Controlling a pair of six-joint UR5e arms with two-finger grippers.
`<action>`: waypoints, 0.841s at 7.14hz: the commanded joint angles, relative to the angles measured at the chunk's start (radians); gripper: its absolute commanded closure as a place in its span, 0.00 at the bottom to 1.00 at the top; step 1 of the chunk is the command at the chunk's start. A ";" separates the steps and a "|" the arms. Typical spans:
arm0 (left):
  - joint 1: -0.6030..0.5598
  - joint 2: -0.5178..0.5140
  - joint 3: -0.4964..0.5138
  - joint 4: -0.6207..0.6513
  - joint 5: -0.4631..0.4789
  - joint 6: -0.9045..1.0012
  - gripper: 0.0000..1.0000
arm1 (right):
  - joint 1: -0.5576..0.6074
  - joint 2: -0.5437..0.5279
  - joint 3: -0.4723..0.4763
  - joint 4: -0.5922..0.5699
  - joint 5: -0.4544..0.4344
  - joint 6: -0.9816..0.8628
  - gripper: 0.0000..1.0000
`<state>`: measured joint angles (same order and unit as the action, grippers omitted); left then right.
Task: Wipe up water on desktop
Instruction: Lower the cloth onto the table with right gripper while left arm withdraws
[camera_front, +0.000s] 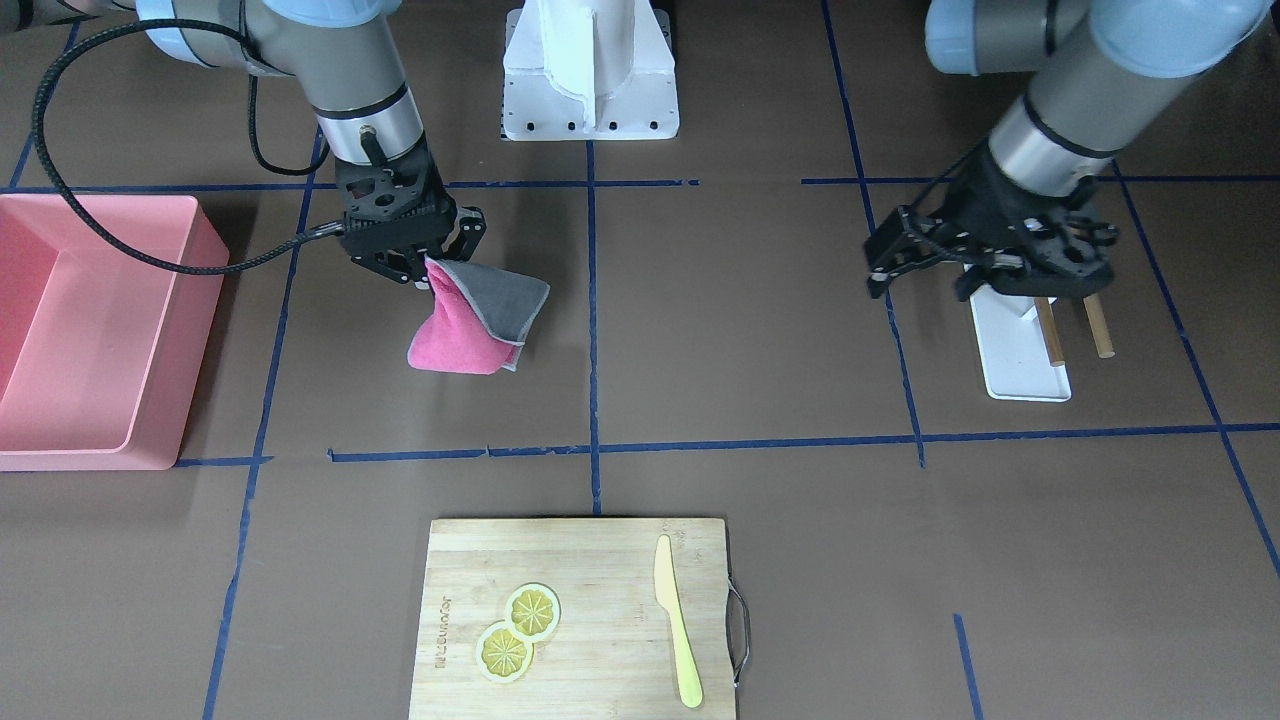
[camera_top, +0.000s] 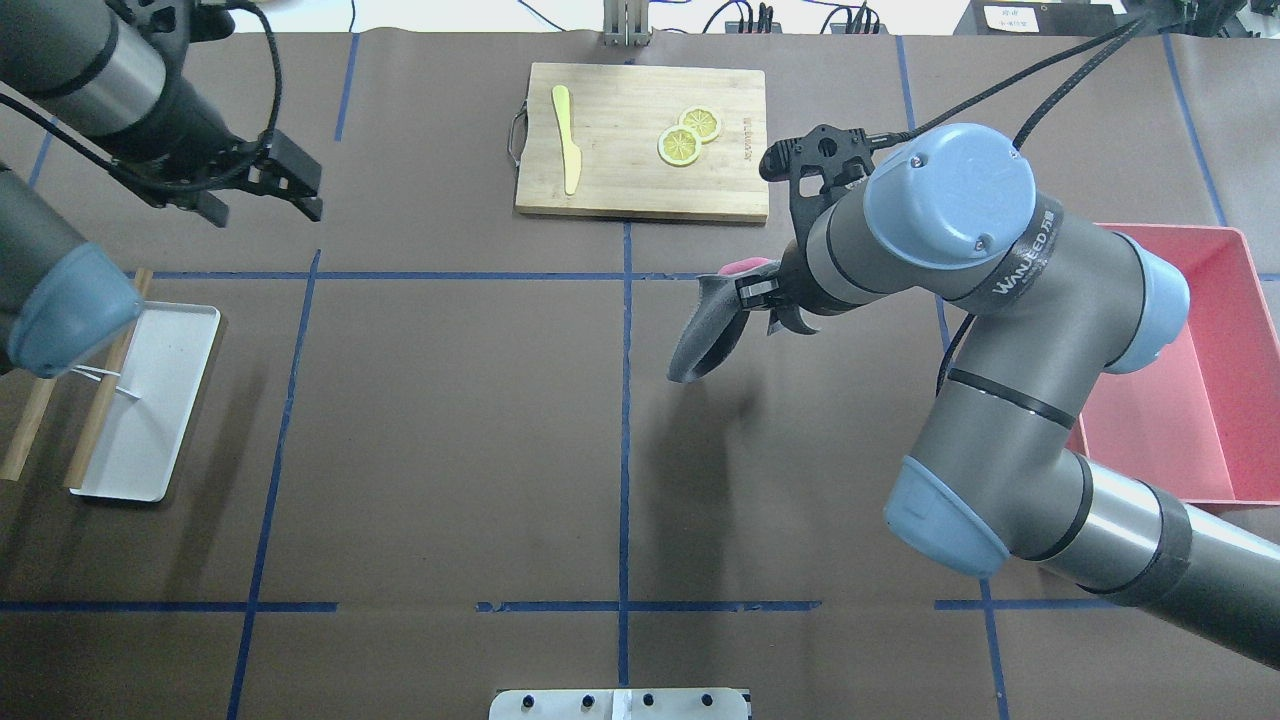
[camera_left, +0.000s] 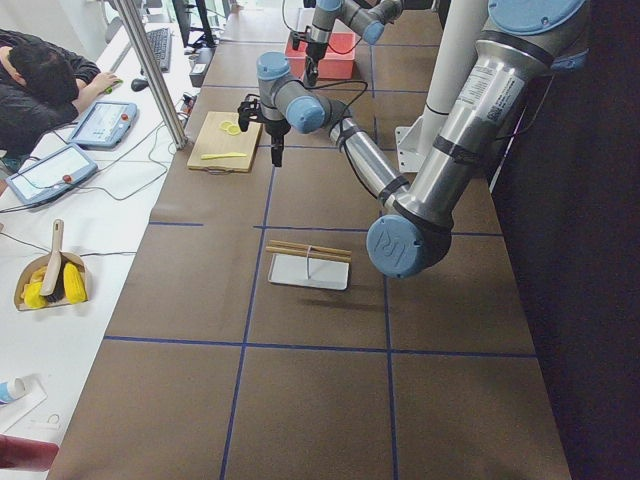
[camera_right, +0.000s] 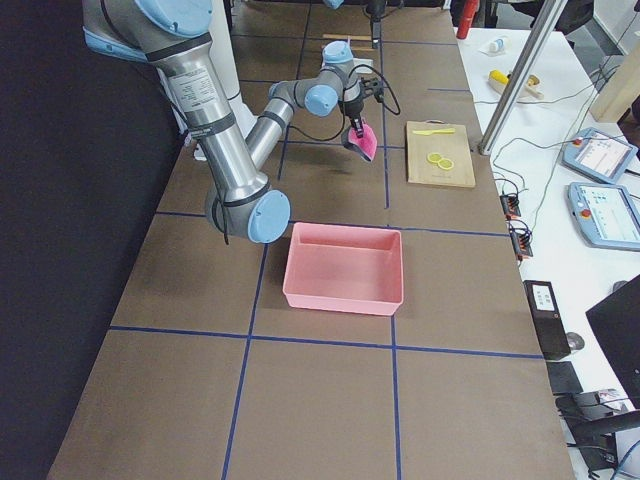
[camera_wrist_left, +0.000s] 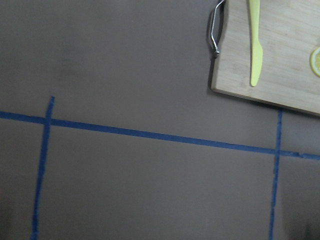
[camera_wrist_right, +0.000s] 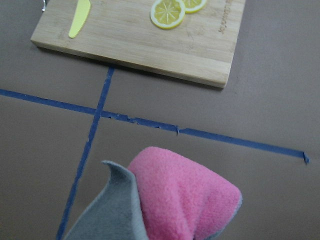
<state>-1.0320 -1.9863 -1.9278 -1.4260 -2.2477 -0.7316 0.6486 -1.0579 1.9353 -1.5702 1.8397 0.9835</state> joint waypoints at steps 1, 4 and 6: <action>-0.142 0.172 -0.030 0.095 -0.004 0.454 0.00 | 0.061 -0.036 0.001 -0.039 0.163 0.049 1.00; -0.412 0.383 0.047 0.084 -0.016 0.820 0.00 | 0.063 -0.063 0.014 -0.054 0.164 0.049 1.00; -0.547 0.484 0.120 0.038 -0.099 0.918 0.00 | 0.057 -0.065 0.043 -0.123 0.162 0.050 1.00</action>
<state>-1.4917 -1.5659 -1.8528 -1.3591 -2.3052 0.1251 0.7097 -1.1210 1.9615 -1.6523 2.0027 1.0333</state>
